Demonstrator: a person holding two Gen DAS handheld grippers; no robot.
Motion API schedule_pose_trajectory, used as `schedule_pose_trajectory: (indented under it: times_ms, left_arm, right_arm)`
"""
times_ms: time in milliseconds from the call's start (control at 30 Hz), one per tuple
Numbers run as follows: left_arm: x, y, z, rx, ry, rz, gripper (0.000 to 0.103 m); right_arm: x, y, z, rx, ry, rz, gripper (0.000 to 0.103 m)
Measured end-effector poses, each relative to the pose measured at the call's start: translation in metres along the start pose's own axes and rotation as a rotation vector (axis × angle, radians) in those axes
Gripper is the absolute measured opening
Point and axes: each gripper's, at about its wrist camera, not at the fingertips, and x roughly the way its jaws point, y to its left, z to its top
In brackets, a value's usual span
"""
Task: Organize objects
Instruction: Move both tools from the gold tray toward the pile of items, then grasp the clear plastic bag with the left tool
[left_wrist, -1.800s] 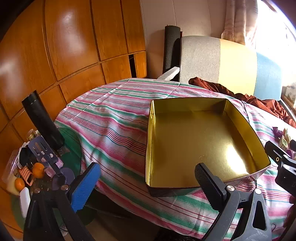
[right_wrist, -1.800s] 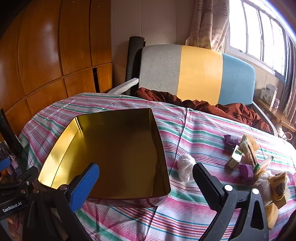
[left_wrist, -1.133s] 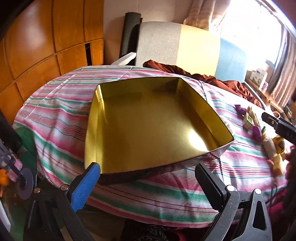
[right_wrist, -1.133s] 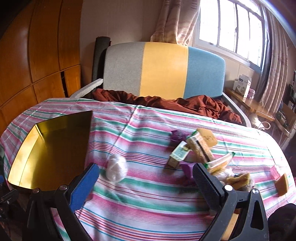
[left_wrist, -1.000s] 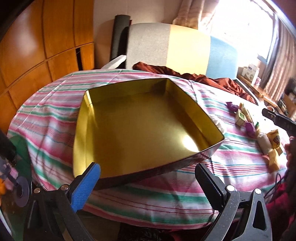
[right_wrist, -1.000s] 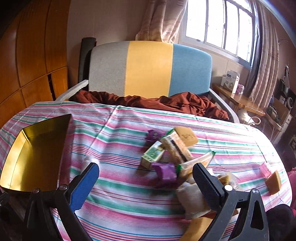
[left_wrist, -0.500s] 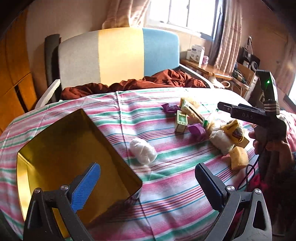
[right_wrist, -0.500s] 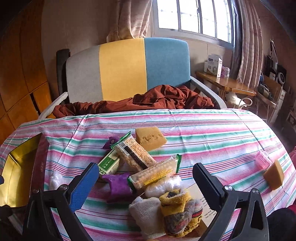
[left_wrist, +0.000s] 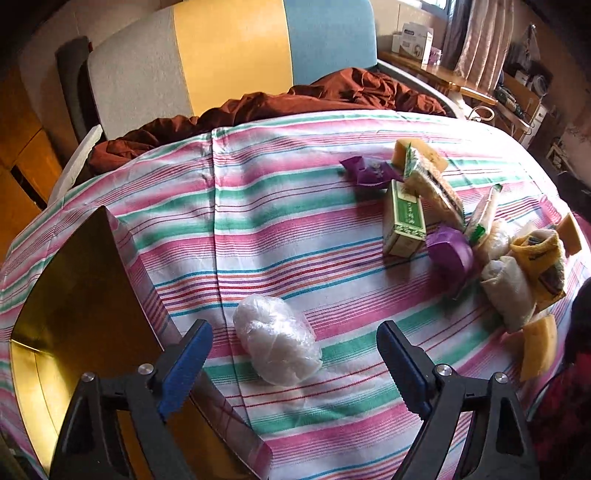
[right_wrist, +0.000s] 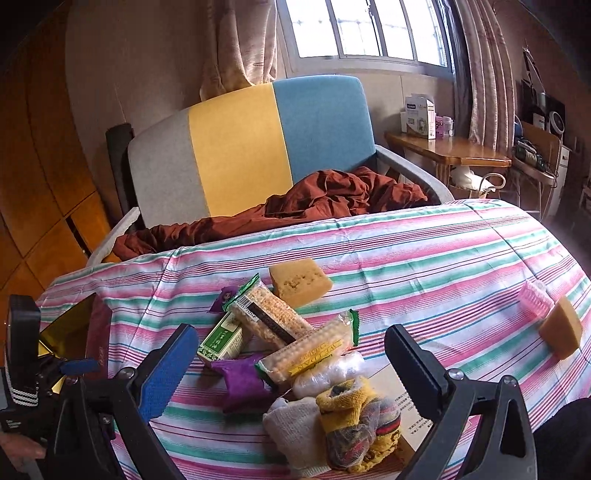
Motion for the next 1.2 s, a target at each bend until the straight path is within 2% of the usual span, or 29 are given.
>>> schedule_pose_trajectory:
  times_ms: [100, 200, 267, 300, 333, 400, 433, 467, 567, 700, 800, 867, 1000, 1200]
  left_arm:
    - [0.011, -0.003, 0.002, 0.013, 0.031, 0.022, 0.089]
    - [0.023, -0.005, 0.003, 0.016, 0.068, 0.035, 0.081]
    - [0.030, -0.004, 0.001, -0.001, 0.092, 0.026, 0.068]
    - [0.033, -0.004, 0.000, -0.008, 0.102, 0.025, 0.066]
    - [0.033, -0.006, -0.002, 0.005, 0.092, 0.036, 0.060]
    - [0.030, -0.007, -0.005, 0.005, 0.068, 0.047, 0.060]
    - [0.028, -0.006, -0.006, 0.002, 0.049, 0.046, 0.055]
    - [0.024, -0.006, -0.008, 0.003, 0.026, 0.040, 0.037]
    - [0.014, -0.016, -0.012, 0.028, -0.030, 0.013, 0.035]
    - [0.005, -0.045, -0.022, 0.079, -0.077, -0.111, 0.035]
    - [0.006, -0.062, -0.035, 0.069, -0.079, -0.204, 0.035]
    - [0.009, -0.069, -0.043, 0.071, -0.090, -0.189, 0.040]
    - [0.016, -0.075, -0.043, 0.038, -0.107, -0.165, 0.041]
    - [0.025, -0.069, -0.041, 0.007, -0.139, -0.198, 0.042]
  right_arm:
    - [0.000, -0.001, 0.000, 0.003, 0.001, 0.004, 0.103]
    - [-0.001, -0.001, 0.000, 0.008, -0.002, 0.004, 0.103]
    - [-0.001, -0.002, 0.001, 0.014, -0.005, 0.004, 0.103]
    - [-0.001, -0.003, 0.001, 0.018, -0.005, 0.002, 0.103]
    - [-0.002, -0.004, 0.001, 0.020, -0.006, 0.000, 0.103]
    - [-0.001, -0.004, 0.001, 0.023, -0.006, -0.006, 0.103]
    - [-0.001, -0.005, 0.001, 0.024, -0.006, -0.008, 0.103]
    - [-0.001, -0.005, 0.001, 0.024, -0.007, -0.011, 0.103]
    - [-0.002, -0.006, 0.001, 0.031, -0.010, -0.020, 0.103]
    - [-0.002, -0.012, 0.001, 0.055, -0.008, -0.027, 0.103]
    - [-0.002, -0.016, 0.002, 0.076, -0.009, -0.036, 0.103]
    - [-0.003, -0.019, 0.002, 0.092, -0.013, -0.042, 0.103]
    - [-0.001, -0.027, 0.003, 0.131, -0.007, -0.049, 0.103]
    - [0.004, -0.034, 0.002, 0.165, 0.025, -0.048, 0.103]
